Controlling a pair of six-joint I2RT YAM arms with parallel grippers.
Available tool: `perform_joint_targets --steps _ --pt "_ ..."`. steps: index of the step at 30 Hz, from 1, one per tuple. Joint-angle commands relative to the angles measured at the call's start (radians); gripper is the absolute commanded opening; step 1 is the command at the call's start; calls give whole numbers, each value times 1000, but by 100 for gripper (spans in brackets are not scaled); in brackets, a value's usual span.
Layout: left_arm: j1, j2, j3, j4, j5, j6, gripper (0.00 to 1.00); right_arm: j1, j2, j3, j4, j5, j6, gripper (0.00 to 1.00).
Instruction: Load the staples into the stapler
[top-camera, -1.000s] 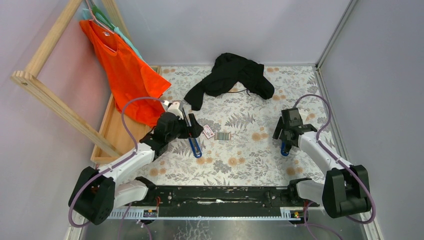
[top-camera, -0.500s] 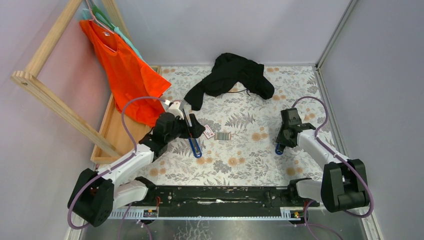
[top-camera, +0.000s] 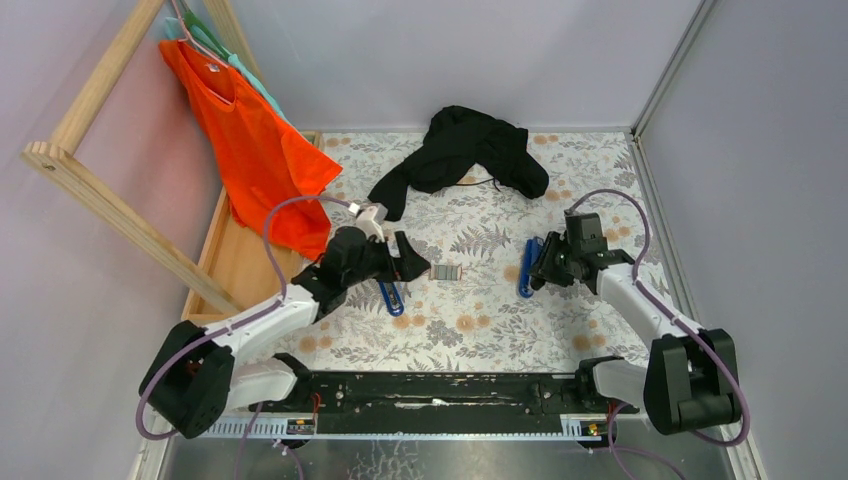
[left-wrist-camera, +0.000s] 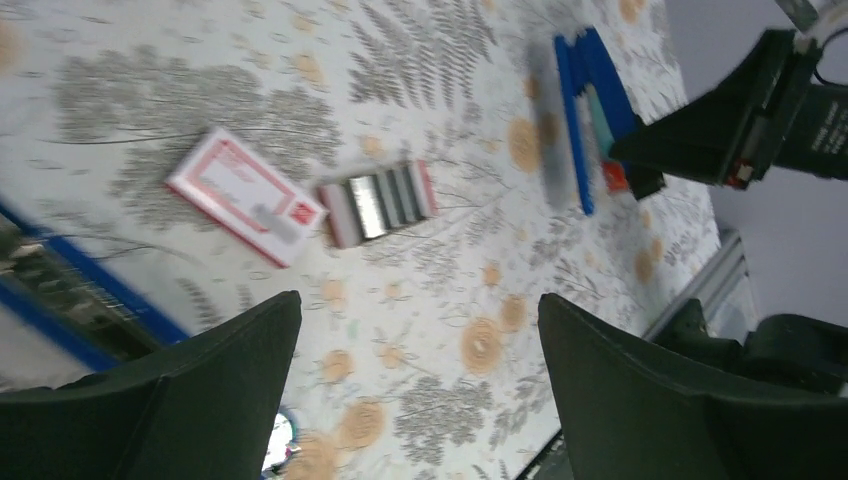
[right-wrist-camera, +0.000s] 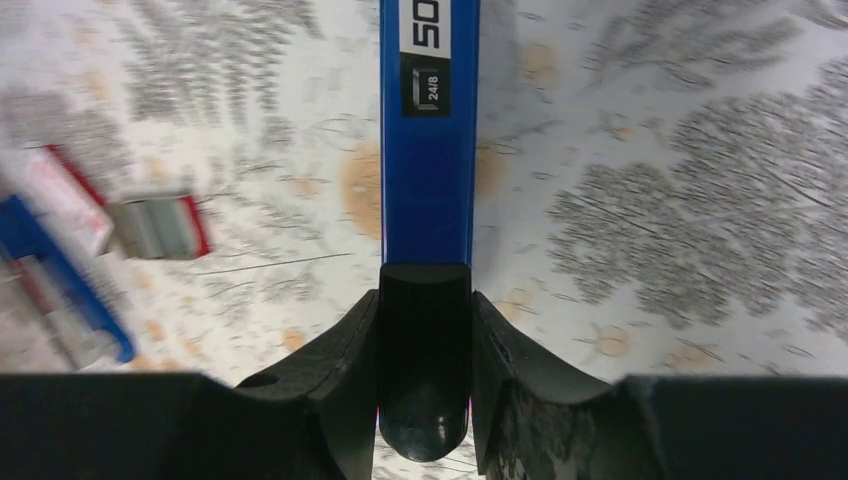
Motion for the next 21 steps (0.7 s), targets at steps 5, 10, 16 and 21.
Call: perform_joint_targets --steps 5,10,16,21 --pt "-168 104 132 55 -70 -131 94 80 -143 -48 335 -246 116 0" --pt "-243 167 196 51 -118 -196 90 184 -200 -73 436 -221 154 0" --pt "-295 221 235 61 -143 -242 86 224 -256 -89 498 -240 179 0" --pt "-323 264 272 63 -152 -250 83 239 -286 -100 524 -253 188 0"
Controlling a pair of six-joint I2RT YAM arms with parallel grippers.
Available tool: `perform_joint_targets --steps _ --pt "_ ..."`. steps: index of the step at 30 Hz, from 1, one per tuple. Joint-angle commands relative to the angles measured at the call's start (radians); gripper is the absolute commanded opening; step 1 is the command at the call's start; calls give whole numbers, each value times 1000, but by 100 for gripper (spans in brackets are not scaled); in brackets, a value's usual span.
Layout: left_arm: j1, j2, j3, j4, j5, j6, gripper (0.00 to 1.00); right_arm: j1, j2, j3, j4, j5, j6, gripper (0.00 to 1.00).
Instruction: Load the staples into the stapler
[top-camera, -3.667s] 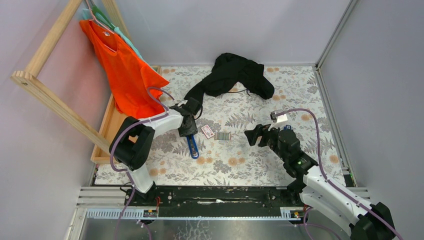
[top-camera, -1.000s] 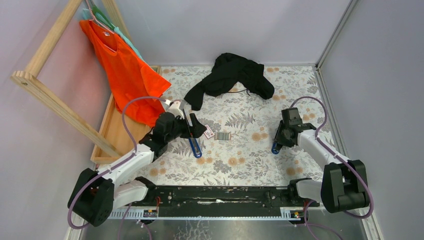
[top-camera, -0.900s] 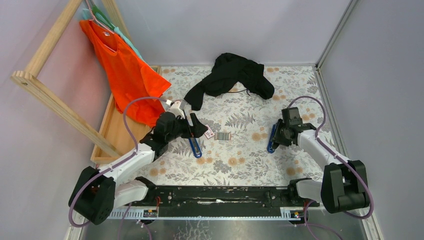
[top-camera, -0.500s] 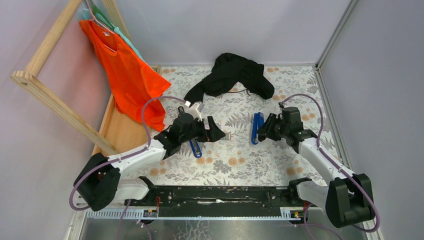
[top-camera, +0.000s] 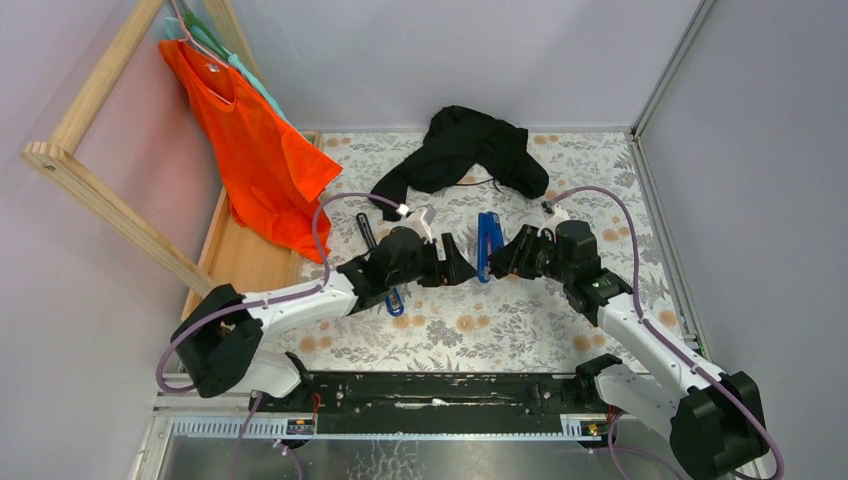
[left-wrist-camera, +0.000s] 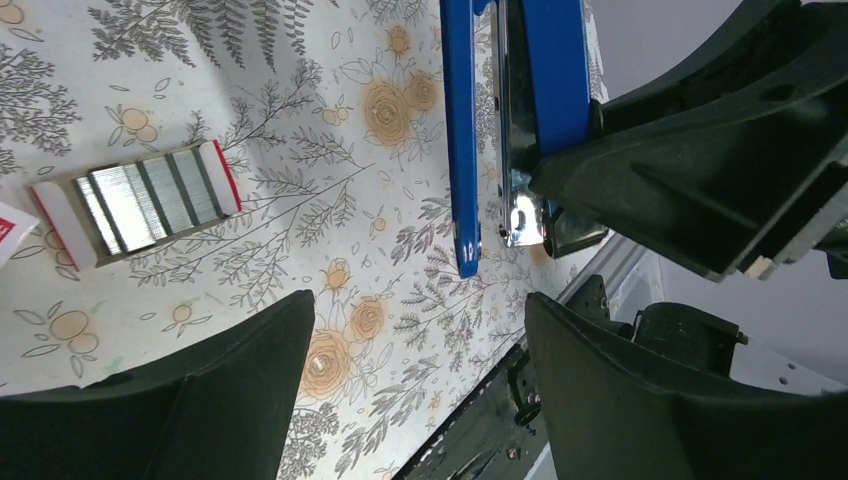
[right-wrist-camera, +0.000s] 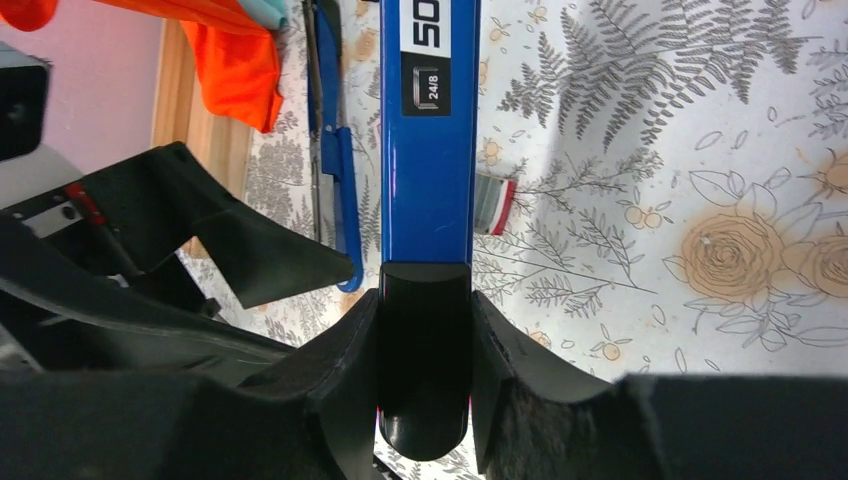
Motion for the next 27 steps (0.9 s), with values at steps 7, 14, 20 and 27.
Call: perform_joint_targets --steps 7,14,20,27 --pt "-22 82 87 58 -48 -39 76 46 -62 -7 188 -60 35 0" --pt "-22 128 122 31 -83 -37 58 71 -69 4 204 -68 31 0" --pt "-22 172 147 4 -91 -30 41 90 -56 20 217 -87 22 0" --pt "-16 175 132 5 -102 -20 5 98 -56 50 190 -87 -14 0"
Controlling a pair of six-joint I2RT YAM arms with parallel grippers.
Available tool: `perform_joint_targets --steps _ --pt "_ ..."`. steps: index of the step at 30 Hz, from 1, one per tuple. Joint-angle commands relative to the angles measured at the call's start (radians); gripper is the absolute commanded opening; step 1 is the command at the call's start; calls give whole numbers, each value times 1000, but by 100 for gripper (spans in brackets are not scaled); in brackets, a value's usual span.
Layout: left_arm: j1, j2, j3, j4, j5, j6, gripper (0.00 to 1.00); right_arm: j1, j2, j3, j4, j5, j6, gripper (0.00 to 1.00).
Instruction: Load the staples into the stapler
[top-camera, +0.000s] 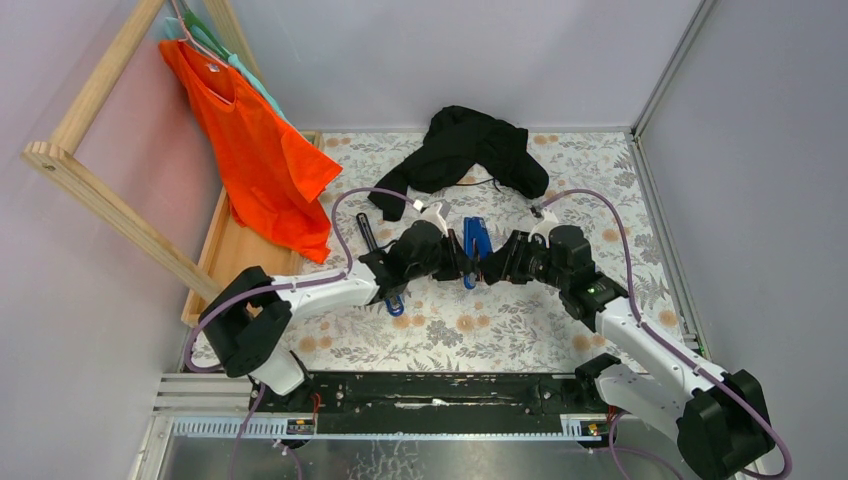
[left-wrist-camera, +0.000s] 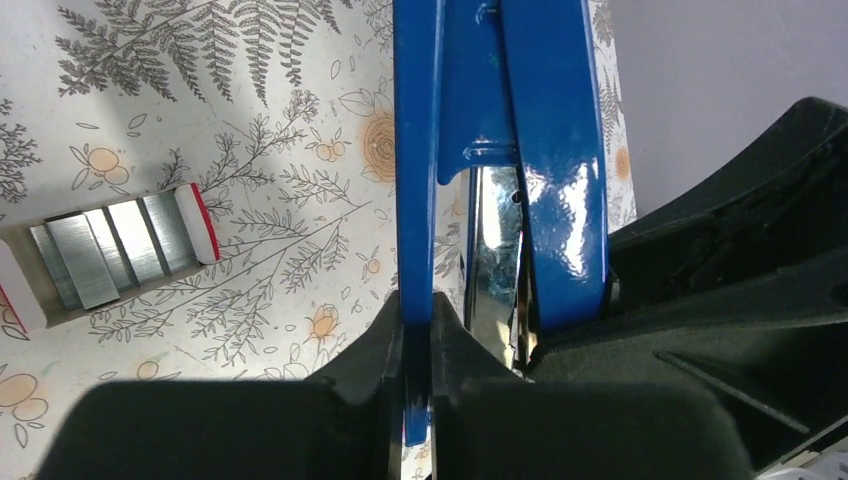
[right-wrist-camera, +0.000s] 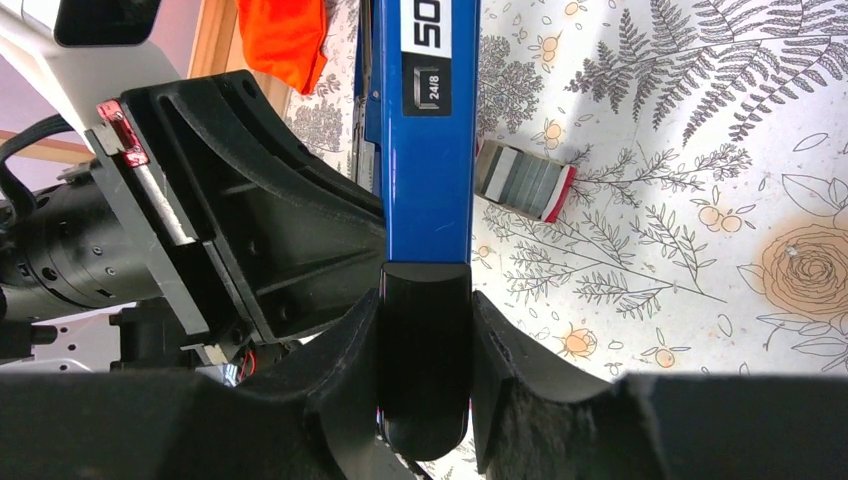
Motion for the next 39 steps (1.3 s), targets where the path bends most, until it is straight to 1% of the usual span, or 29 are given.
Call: perform_joint_targets --steps 1,6,9,12,15,18,21,25,30,37,39 --pt "10 -3 -10 3 -47 27 0 16 -40 79 101 -37 -32 0" --pt "71 -75 -89 5 -51 43 0 15 -87 97 43 20 -84 0" --pt "114 -130 -144 5 -52 59 0 10 -87 149 -17 36 -123 0" --pt "144 -180 -182 -2 -46 91 0 -11 -60 215 -75 33 -152 0" --pt "147 -228 -207 -5 -42 147 0 -50 -15 290 -120 13 -173 0" --pt "146 -262 -233 18 -1 201 0 -106 42 368 -147 -25 -173 0" --pt "143 -283 -263 53 48 221 0 -153 106 458 -177 -67 -179 0" --pt "107 -276 -275 82 89 240 0 -177 182 572 -228 -56 -195 0" --pt "24 -236 -252 111 117 277 0 -181 292 698 -279 -26 -212 0" --pt "-70 -210 -220 183 164 331 0 -180 464 820 -330 -16 -216 0" --pt "-85 -212 -219 204 177 337 0 -181 507 847 -341 -21 -215 1"
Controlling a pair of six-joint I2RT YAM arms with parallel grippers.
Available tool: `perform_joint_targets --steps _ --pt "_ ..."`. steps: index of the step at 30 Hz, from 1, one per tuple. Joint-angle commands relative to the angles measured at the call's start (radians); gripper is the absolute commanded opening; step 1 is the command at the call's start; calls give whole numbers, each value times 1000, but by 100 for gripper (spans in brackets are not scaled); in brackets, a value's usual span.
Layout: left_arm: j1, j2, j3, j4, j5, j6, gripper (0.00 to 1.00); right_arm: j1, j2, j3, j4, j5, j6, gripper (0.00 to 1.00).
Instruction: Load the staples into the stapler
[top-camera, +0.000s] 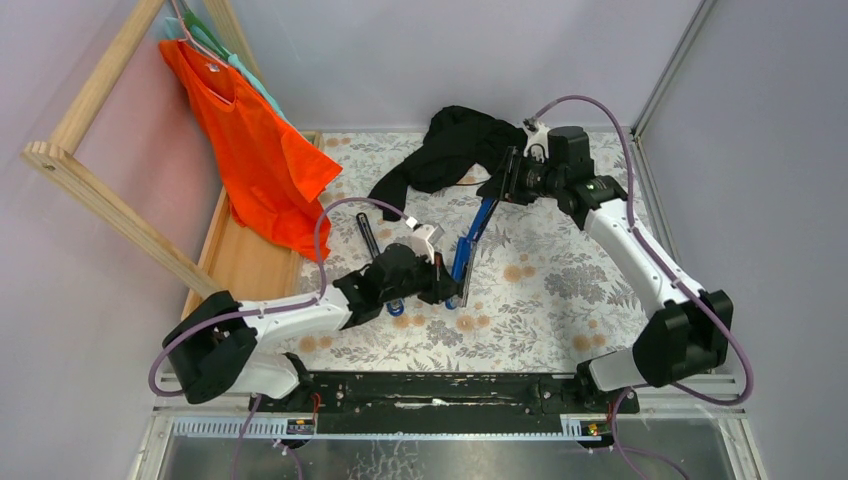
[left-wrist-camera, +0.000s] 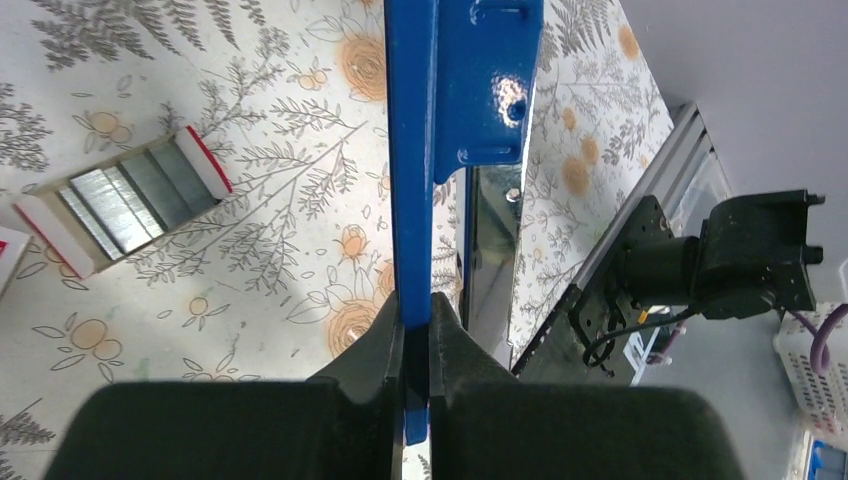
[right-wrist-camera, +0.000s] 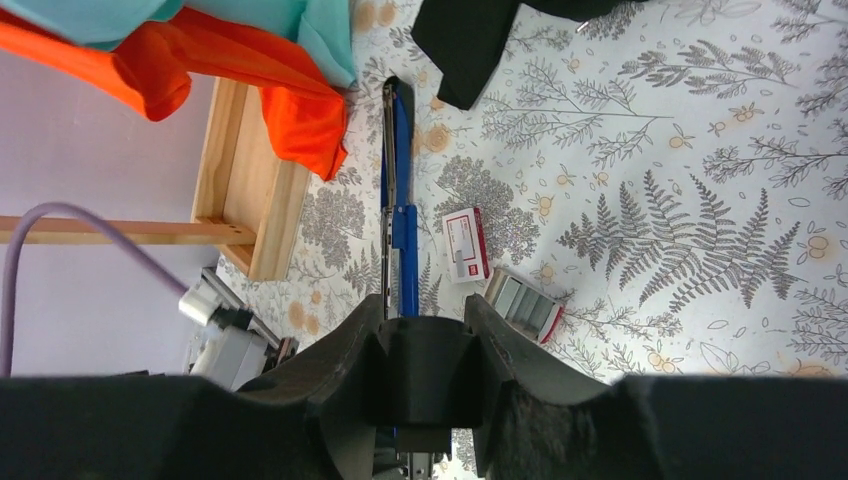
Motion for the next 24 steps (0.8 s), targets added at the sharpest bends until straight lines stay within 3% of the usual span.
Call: perform_joint_targets --steps 1,10,17,24 --pt "-56 -3 25 105 81 82 0 -19 79 114 69 94 -35 3" --pt "-62 -3 -24 310 169 -14 0 -18 213 178 47 46 -25 29" --pt "-62 -40 -73 382 83 -97 0 -17 219 162 90 27 -14 60" --pt "-23 -37 -150 470 3 -212 0 -18 159 146 108 28 -23 77"
